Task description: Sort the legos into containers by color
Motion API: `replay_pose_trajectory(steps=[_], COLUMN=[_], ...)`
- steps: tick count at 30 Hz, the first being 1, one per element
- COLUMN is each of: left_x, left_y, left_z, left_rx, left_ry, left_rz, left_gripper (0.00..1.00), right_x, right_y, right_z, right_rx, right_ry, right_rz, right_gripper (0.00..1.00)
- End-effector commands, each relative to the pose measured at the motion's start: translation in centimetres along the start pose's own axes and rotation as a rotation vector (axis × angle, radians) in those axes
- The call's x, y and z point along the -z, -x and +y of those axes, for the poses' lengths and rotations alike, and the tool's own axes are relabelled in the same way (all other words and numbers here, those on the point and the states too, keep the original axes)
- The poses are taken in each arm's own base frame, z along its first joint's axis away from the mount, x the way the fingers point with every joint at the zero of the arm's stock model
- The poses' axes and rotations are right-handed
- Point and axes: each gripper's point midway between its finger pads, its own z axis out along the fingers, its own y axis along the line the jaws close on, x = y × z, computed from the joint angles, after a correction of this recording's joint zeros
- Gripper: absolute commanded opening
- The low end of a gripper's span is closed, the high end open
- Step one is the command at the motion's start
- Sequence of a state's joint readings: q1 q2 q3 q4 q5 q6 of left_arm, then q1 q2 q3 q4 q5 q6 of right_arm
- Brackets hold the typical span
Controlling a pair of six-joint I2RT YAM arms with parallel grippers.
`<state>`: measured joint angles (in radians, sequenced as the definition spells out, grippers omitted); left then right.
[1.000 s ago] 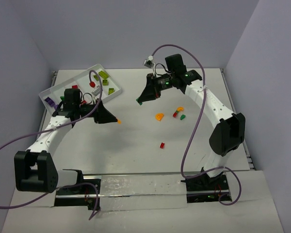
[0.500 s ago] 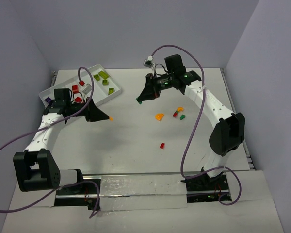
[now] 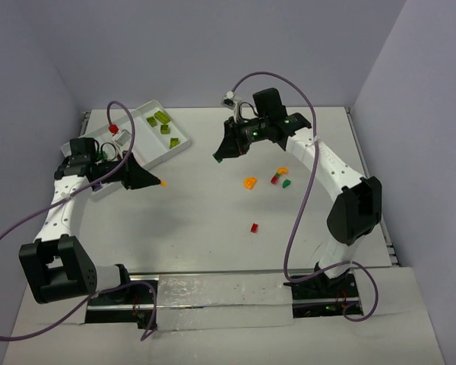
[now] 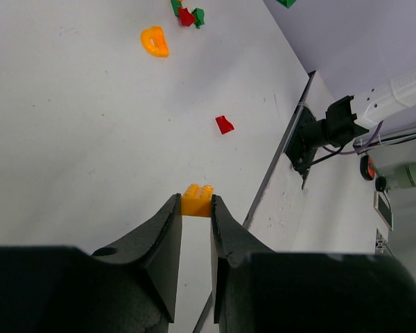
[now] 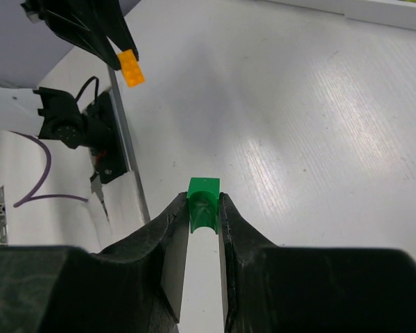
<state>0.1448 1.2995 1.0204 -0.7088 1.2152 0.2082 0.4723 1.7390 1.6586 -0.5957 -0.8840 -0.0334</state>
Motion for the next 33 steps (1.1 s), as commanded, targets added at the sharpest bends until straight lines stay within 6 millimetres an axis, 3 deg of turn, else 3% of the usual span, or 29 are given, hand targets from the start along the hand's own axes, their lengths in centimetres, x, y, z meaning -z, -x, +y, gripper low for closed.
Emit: replay_pose_trajectory(steps=[1, 13, 33], left_x=[0.8, 0.8, 0.8], left_y=[1.2, 2.5, 4.6], left_z=[-0.7, 1.9, 4.5], left_rx=[-0.043, 0.011, 0.048], left_ry=[0.001, 0.087, 0.205], left_rz=[-0.015, -0.049, -0.115], left_gripper=[0.0, 0.0, 0.0], right_x=[-0.6, -1.6, -2.0], right_y=[-0.6, -1.6, -1.7], right_z=[-0.8, -3.3, -3.9], right_rx=[0.04, 0.032, 0.03], right_ry=[-0.04, -0.114, -0.117], right_rz=[0.012, 0.051, 0.065], right_gripper=[0.0, 0.0, 0.0])
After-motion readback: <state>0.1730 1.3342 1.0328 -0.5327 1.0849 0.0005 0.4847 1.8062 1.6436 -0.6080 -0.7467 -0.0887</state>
